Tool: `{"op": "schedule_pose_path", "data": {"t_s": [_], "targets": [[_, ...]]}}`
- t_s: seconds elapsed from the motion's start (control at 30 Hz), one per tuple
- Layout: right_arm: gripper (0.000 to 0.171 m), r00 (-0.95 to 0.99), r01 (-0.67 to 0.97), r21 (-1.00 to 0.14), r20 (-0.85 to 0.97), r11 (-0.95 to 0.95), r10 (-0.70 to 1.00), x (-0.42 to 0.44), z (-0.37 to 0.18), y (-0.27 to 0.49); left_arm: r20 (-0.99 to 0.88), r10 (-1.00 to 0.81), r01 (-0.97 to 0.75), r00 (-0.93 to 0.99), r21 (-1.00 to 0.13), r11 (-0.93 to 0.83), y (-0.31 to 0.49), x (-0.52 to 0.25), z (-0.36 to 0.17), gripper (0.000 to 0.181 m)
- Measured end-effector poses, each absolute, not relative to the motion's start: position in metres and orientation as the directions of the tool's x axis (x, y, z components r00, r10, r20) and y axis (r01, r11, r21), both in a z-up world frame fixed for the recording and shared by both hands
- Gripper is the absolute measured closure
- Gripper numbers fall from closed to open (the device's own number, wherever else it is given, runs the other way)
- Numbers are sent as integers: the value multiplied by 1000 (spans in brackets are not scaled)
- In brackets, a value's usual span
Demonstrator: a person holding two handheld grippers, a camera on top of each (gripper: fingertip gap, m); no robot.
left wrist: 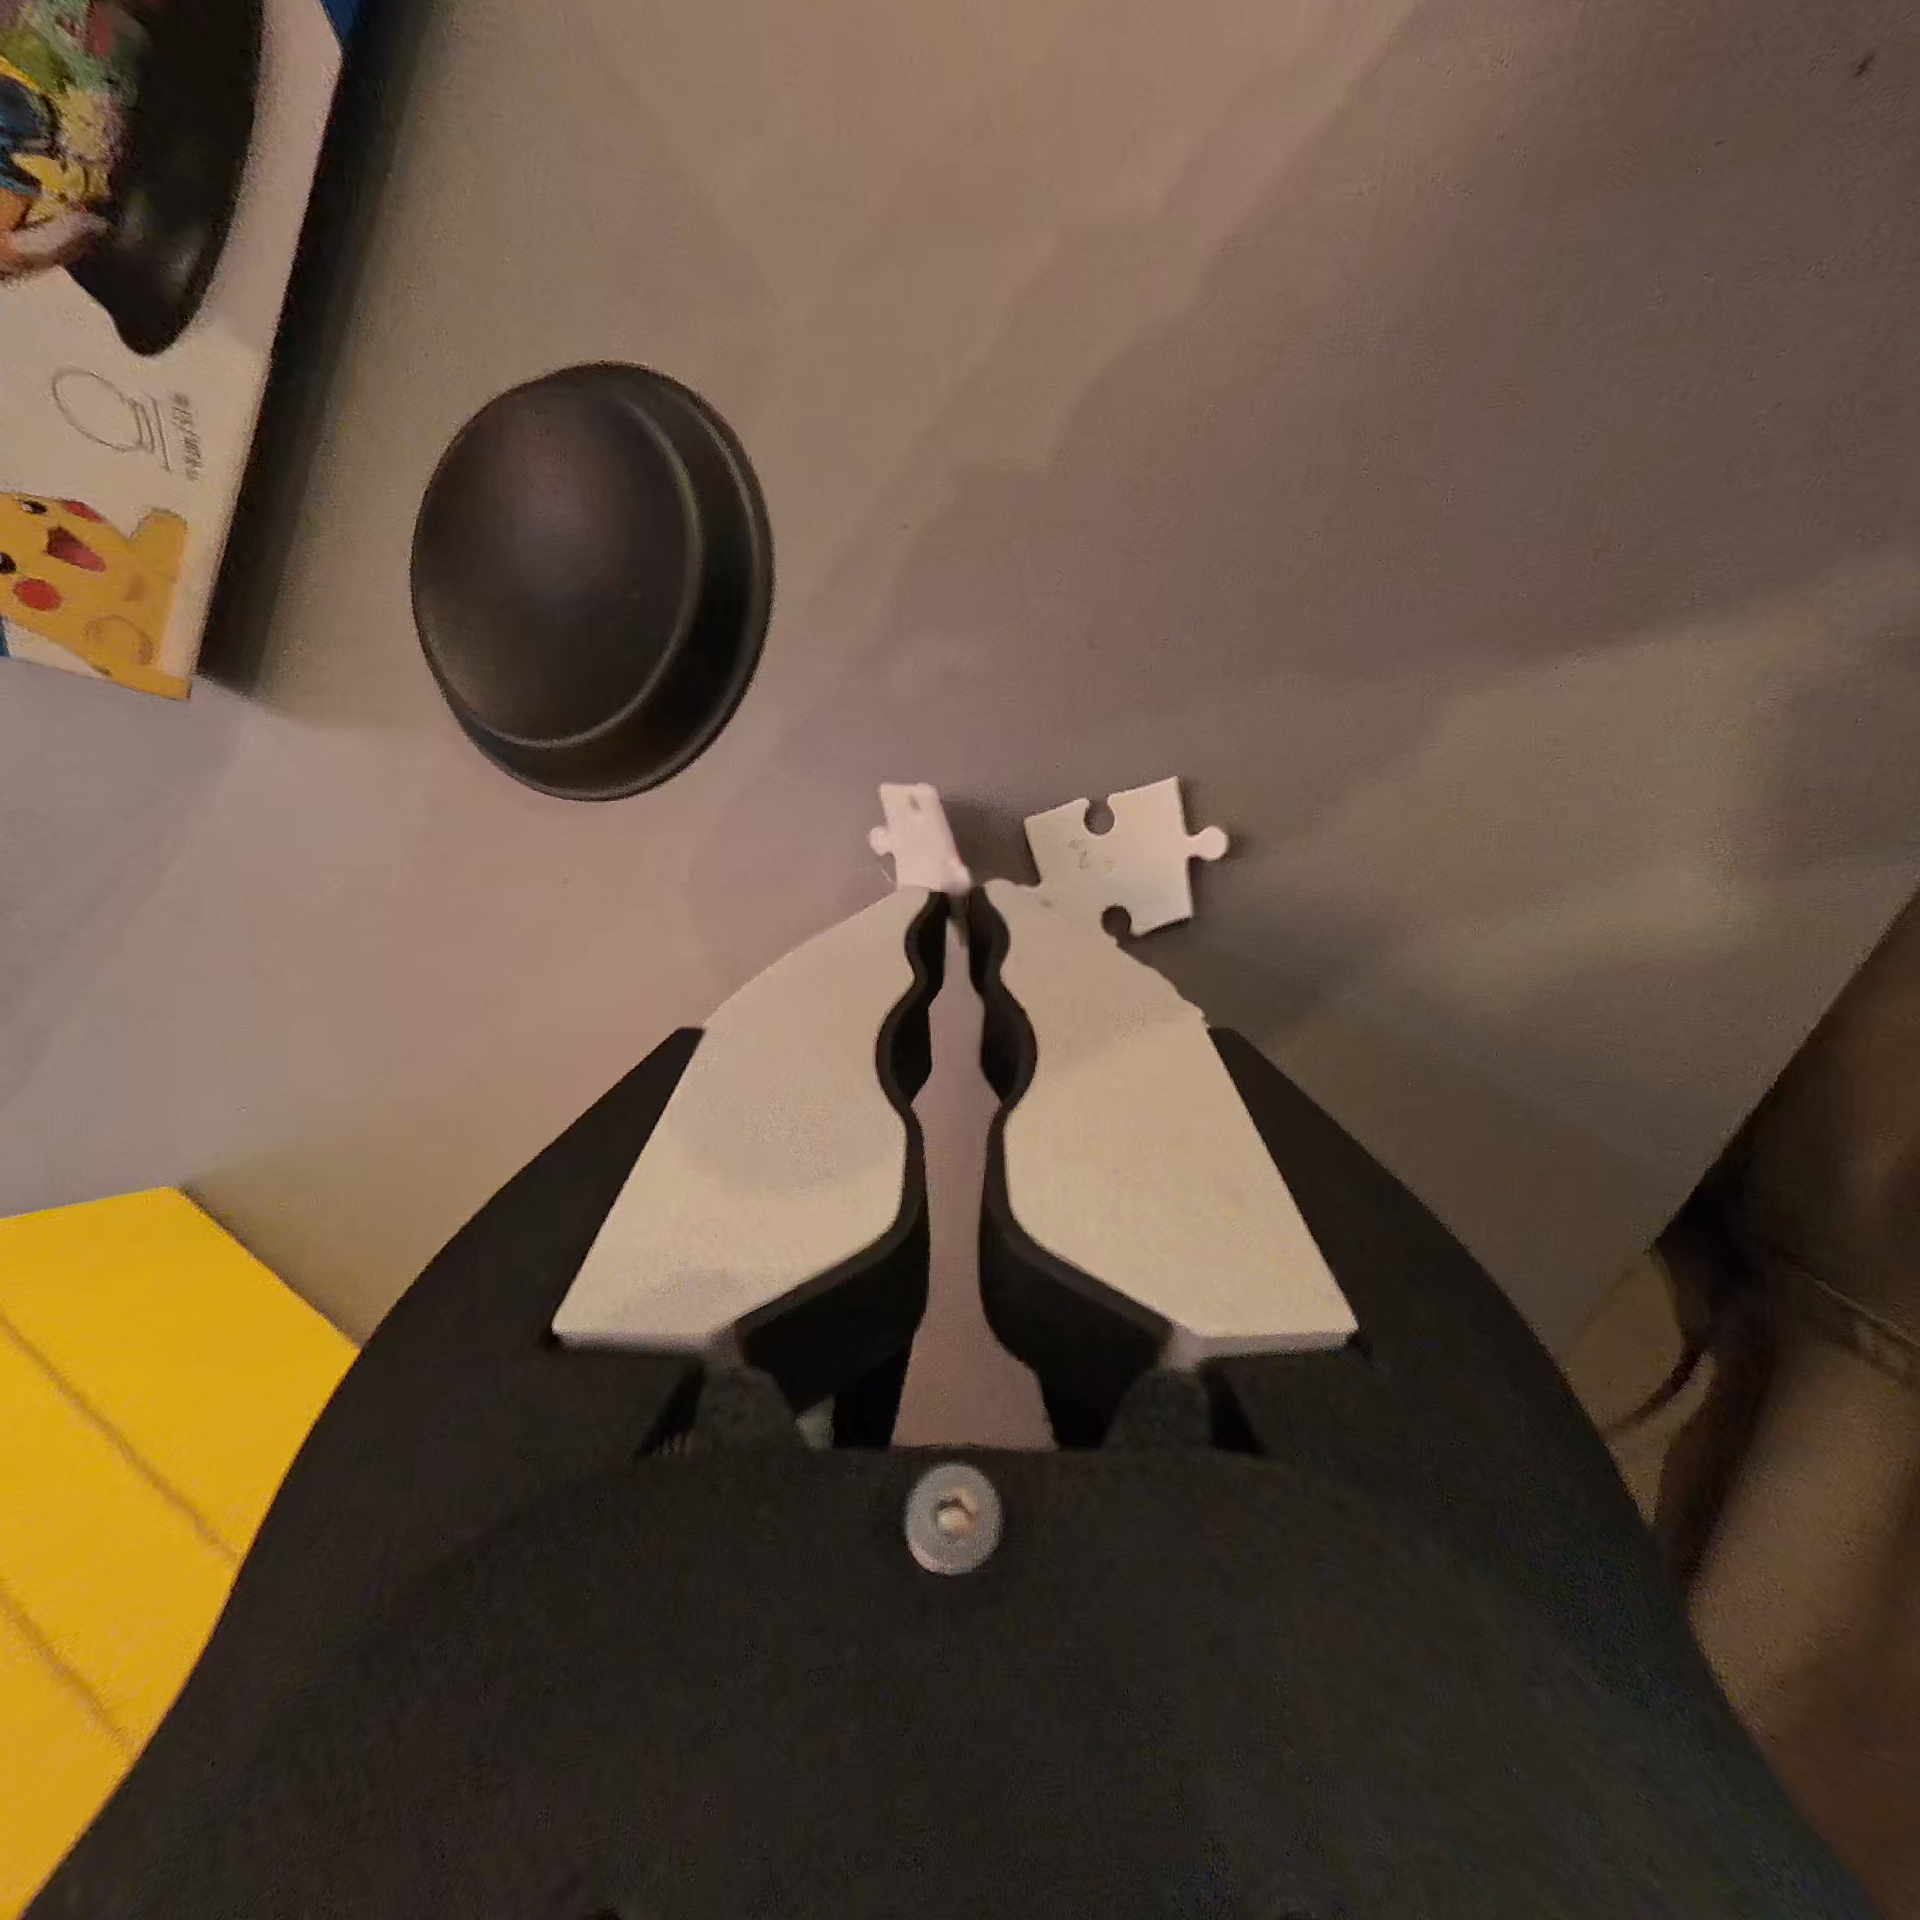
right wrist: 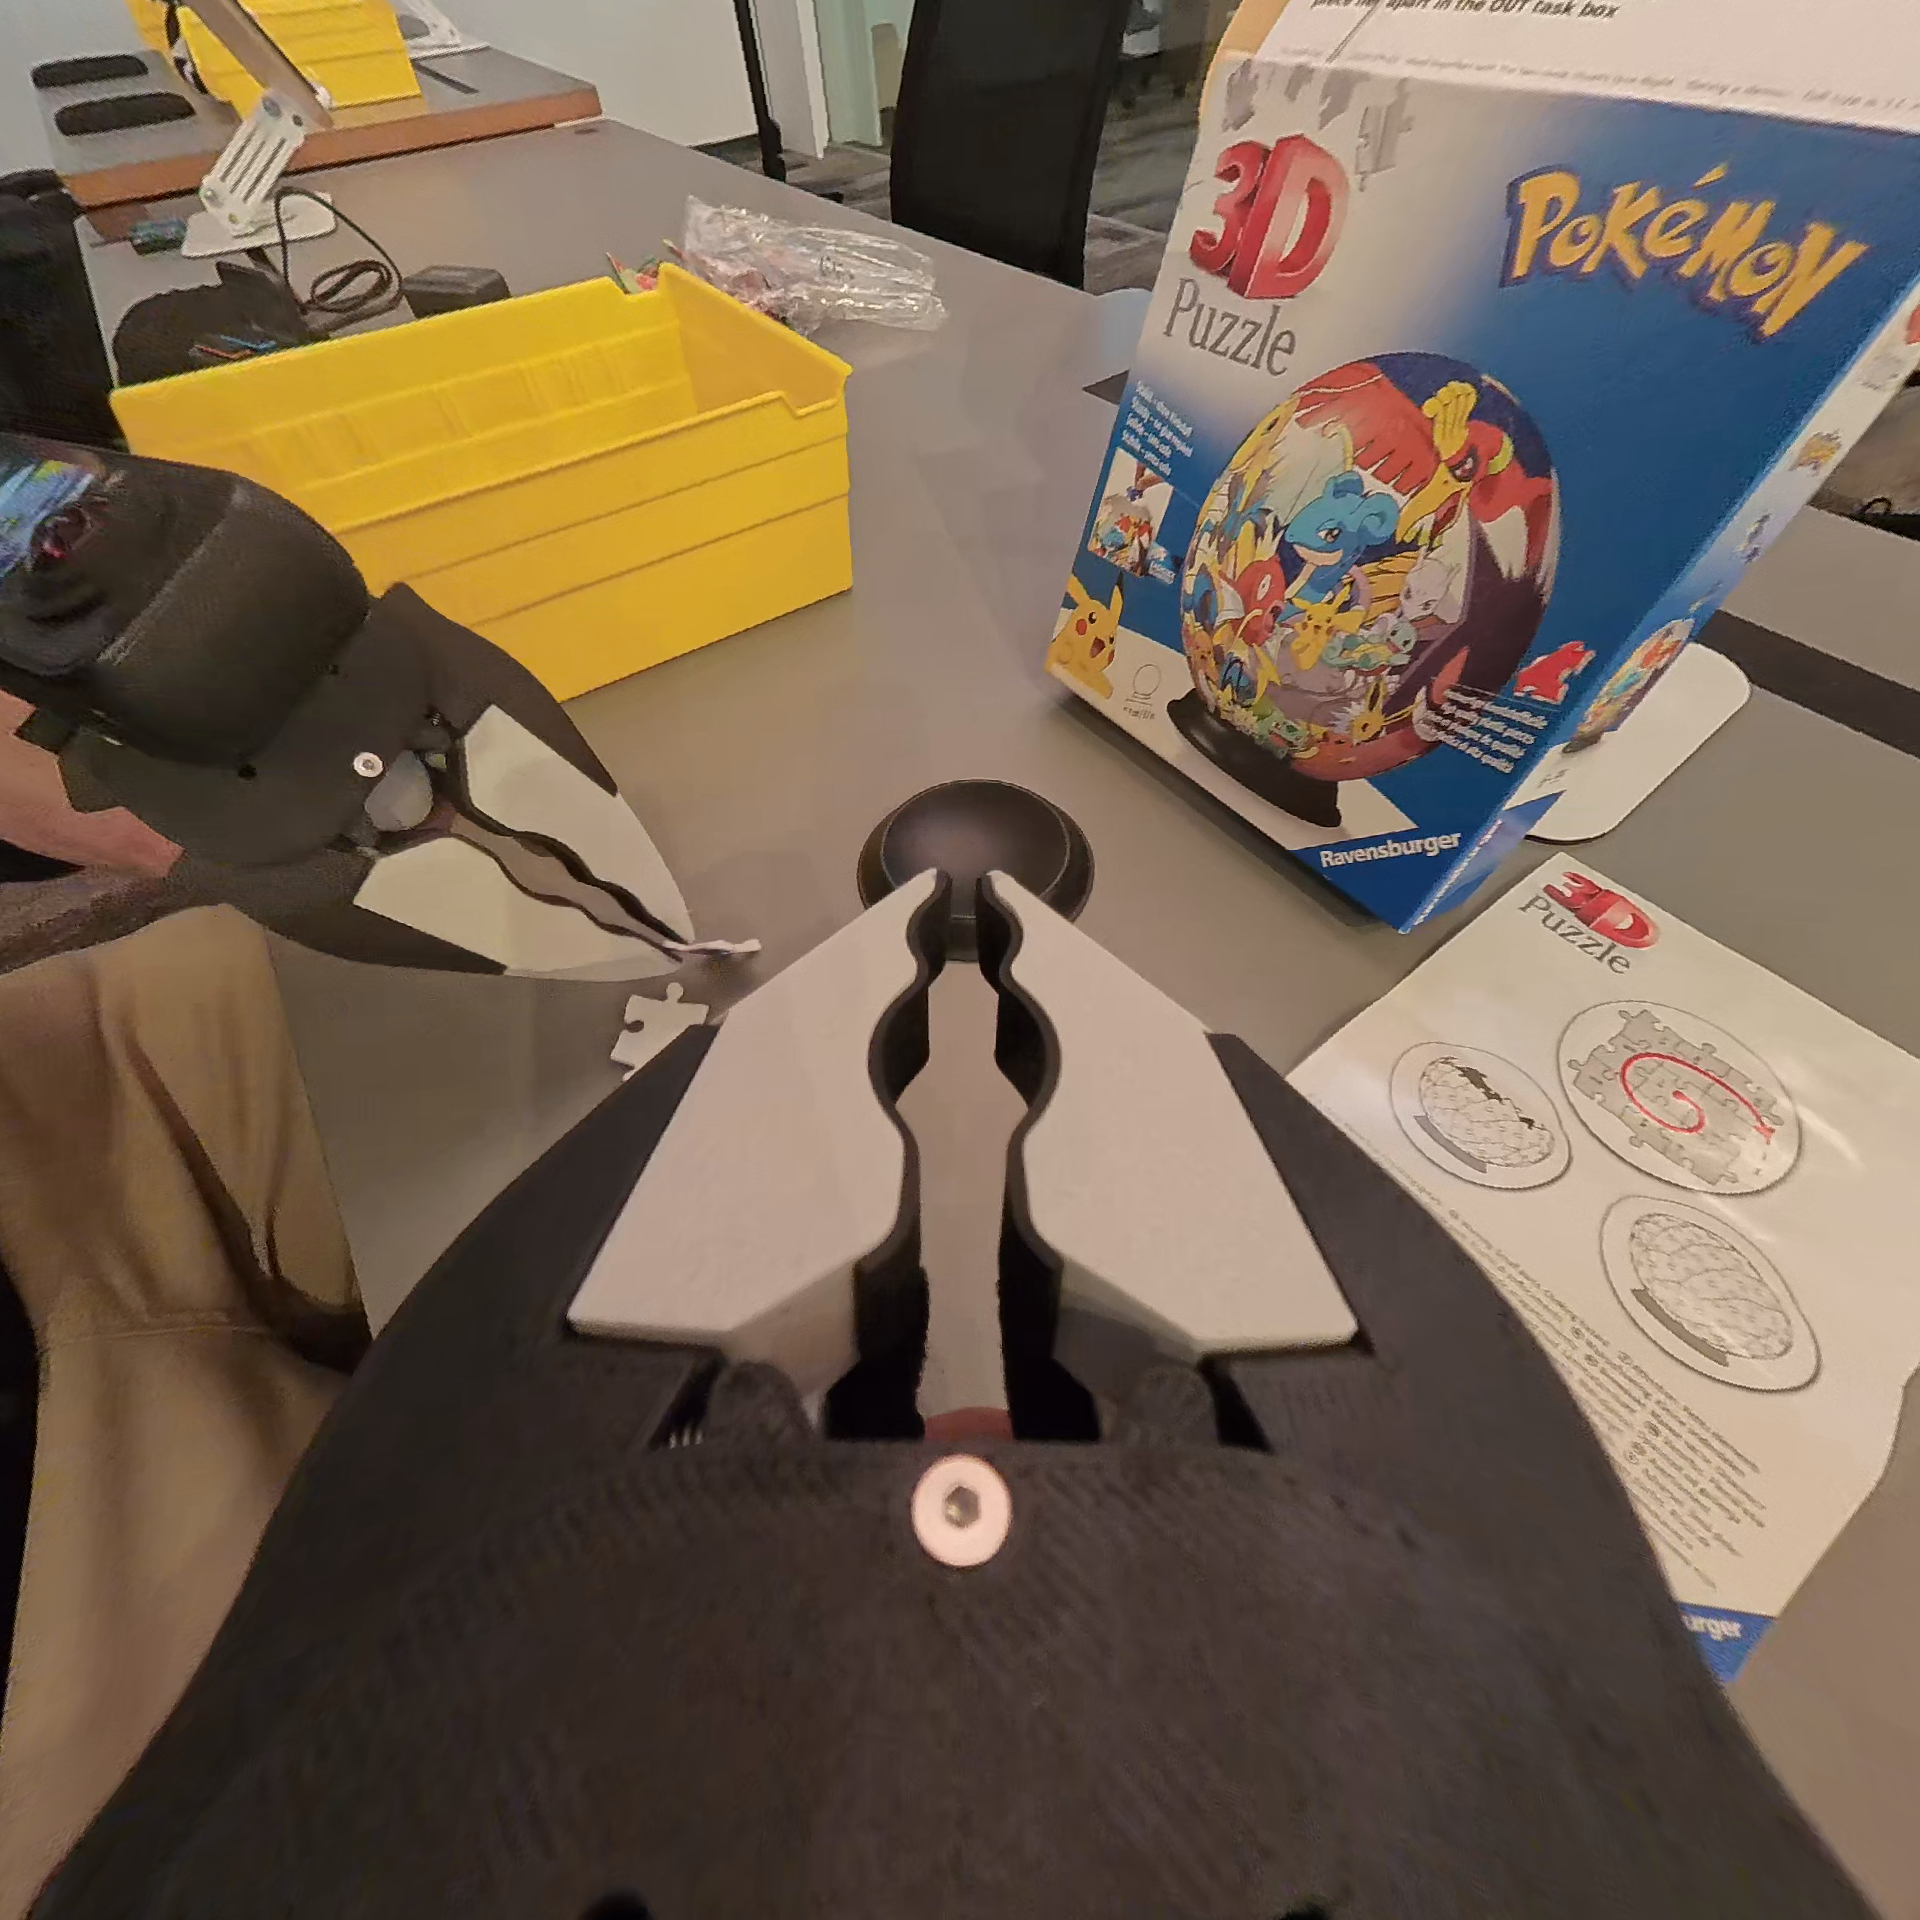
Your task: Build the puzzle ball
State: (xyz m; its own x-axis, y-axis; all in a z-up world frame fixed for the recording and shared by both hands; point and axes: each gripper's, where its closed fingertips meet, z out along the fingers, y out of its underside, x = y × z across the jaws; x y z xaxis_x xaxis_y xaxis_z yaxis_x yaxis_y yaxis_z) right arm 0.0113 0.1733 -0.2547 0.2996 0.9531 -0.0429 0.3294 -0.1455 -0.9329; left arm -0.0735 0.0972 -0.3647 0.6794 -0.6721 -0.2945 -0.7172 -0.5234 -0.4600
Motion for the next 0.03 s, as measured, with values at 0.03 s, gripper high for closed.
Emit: {"op": "schedule_pose_path", "data": {"t_s": [0.03], "targets": [[167, 294, 336, -931, -41, -144, 955, 10, -256, 172, -305, -668, -717, 679, -470, -514, 99, -72, -364, 177]]}}
